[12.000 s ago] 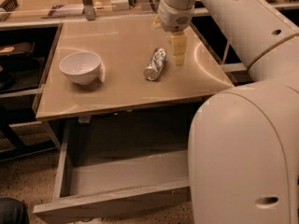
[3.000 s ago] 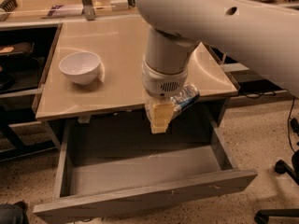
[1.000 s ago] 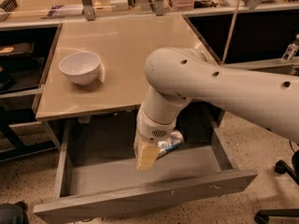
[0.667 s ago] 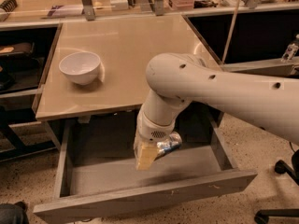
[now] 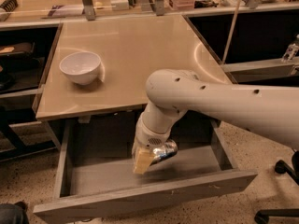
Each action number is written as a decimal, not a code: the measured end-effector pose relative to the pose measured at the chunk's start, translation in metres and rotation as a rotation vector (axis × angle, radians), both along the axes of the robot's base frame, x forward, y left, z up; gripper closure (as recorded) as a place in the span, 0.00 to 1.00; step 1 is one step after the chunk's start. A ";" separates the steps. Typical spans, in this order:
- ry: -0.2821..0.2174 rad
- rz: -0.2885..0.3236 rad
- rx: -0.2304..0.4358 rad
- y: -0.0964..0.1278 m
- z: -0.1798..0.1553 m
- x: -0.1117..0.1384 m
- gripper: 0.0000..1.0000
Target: Place redbull can into top drawer
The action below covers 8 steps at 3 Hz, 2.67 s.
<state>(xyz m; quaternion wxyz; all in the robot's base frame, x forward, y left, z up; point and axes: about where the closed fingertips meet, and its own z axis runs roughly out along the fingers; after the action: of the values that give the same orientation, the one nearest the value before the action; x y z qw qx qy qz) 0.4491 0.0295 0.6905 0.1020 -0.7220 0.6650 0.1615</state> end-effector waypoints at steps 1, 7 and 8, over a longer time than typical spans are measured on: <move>0.014 0.011 0.003 0.018 -0.020 0.007 1.00; 0.043 0.011 -0.015 0.043 -0.051 0.019 0.13; 0.043 0.011 -0.015 0.043 -0.051 0.019 0.00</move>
Offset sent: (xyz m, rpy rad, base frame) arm 0.0265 0.0517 -0.0570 -0.0069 0.0432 0.0100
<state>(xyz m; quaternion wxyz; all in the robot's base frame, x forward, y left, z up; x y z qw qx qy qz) 0.4682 0.0728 0.6394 0.0814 -0.7229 0.6641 0.1725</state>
